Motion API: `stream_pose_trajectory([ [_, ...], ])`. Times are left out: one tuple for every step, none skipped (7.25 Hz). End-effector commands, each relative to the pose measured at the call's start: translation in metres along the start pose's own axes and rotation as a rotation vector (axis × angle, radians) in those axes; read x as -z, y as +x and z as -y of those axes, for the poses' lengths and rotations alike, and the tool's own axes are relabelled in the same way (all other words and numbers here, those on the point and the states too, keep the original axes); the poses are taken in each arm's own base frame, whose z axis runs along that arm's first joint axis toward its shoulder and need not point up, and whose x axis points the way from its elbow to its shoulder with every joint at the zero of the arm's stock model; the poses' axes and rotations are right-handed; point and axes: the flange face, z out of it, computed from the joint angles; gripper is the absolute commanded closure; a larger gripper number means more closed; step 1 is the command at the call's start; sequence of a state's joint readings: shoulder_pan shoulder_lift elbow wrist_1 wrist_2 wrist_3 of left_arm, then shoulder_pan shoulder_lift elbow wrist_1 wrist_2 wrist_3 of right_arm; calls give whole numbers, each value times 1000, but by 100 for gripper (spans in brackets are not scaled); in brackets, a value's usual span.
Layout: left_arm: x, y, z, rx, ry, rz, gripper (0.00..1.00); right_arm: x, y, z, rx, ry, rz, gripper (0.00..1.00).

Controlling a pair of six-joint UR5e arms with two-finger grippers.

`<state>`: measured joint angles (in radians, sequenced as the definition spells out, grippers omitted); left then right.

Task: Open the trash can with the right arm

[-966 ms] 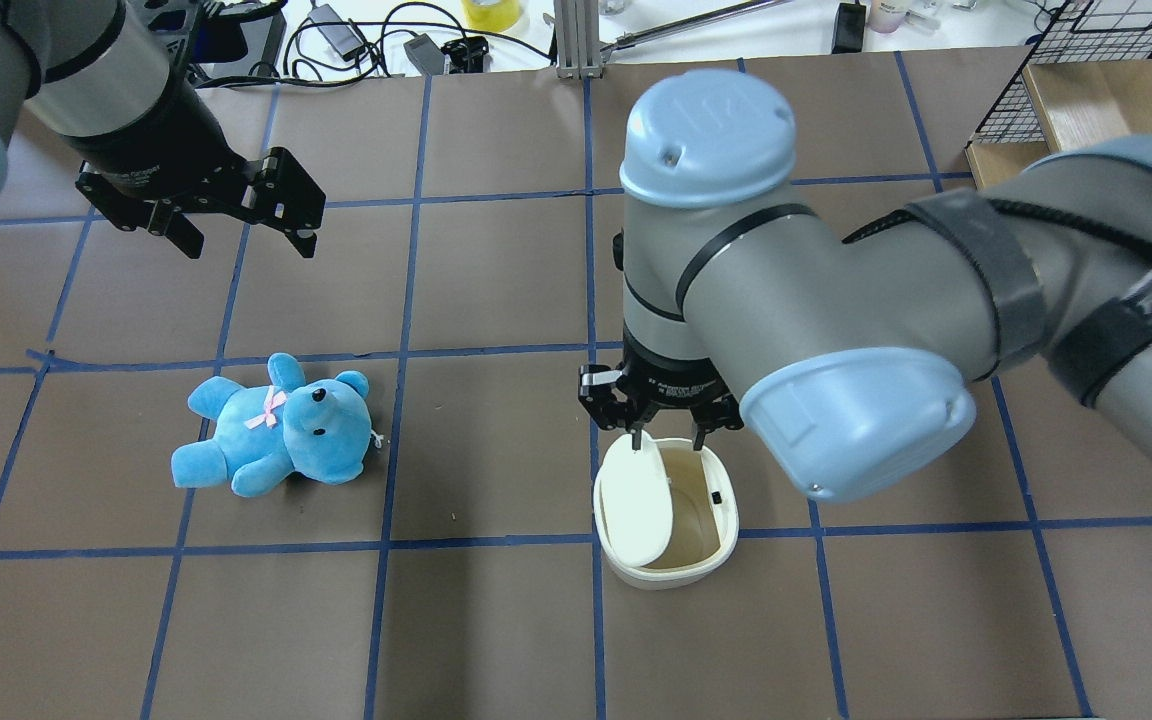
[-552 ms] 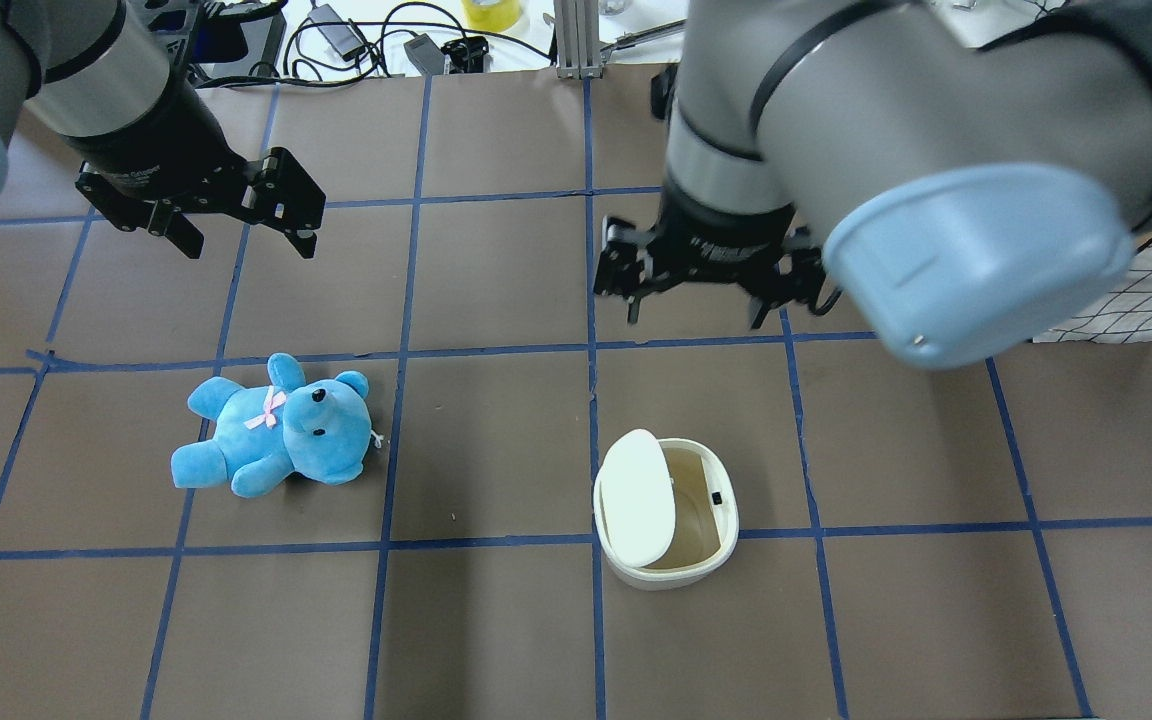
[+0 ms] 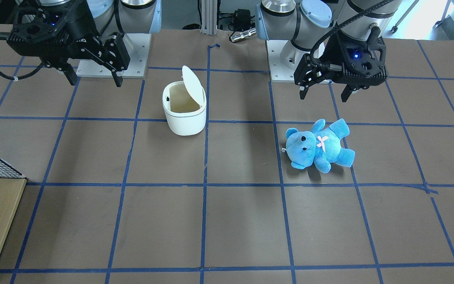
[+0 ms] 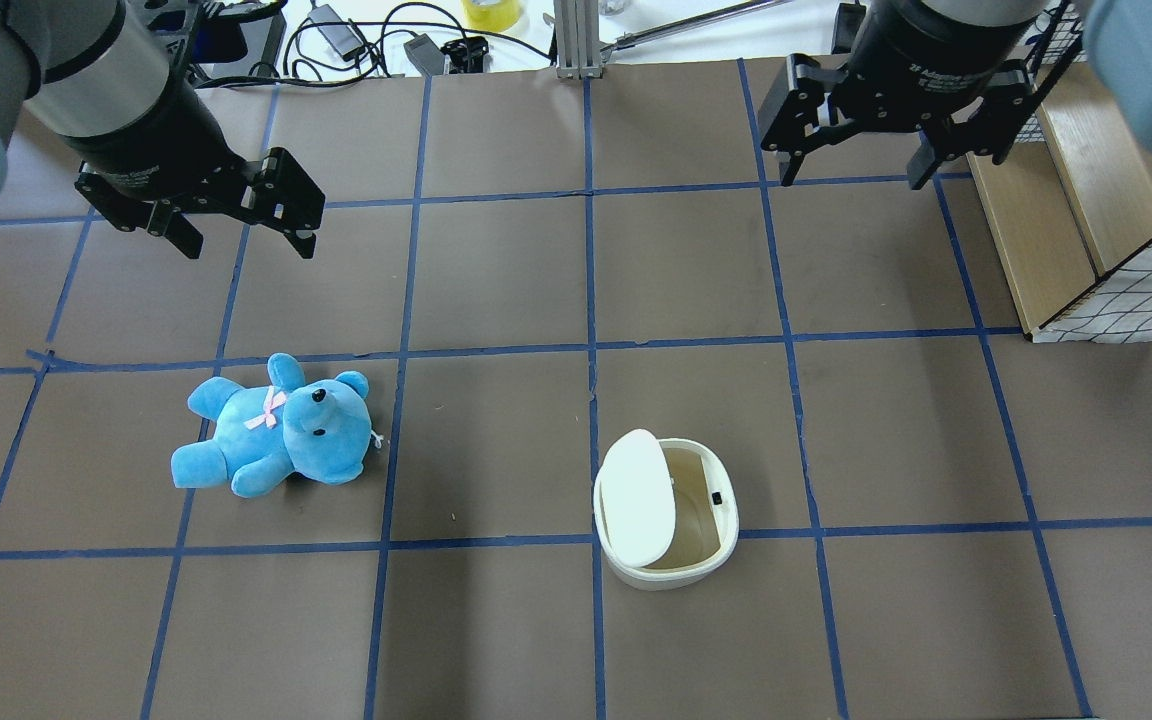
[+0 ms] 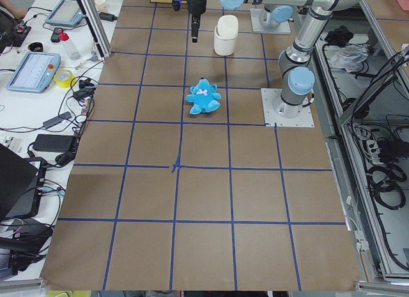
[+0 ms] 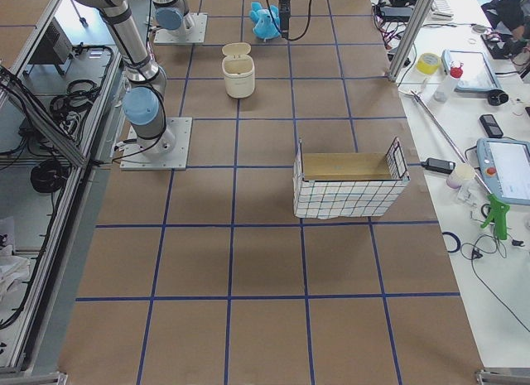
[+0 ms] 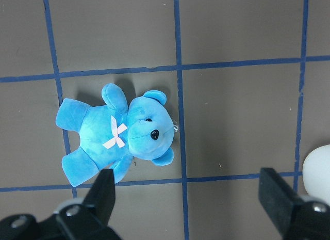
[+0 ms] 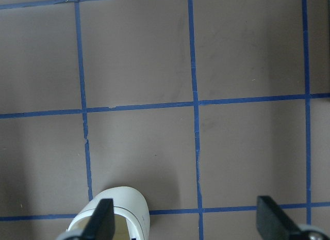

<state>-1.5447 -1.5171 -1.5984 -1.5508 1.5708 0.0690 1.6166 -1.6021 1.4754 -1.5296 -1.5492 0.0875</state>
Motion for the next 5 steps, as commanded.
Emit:
stream_pose_trajectory([
  [0,0,0,0,0,0,0,-2,5,-3,5,-28,-11,0],
  [0,0,0,0,0,-1,0,-3,4,-4,6,-37,-7,0],
  [0,0,0,0,0,0,0,-3,5,-5,9,-42,-10,0],
  [0,0,0,0,0,-1,0,-2,4,-5,10,-40,-8,0],
  [0,0,0,0,0,-2,0,-1,4,-5,19,-39,-10,0],
])
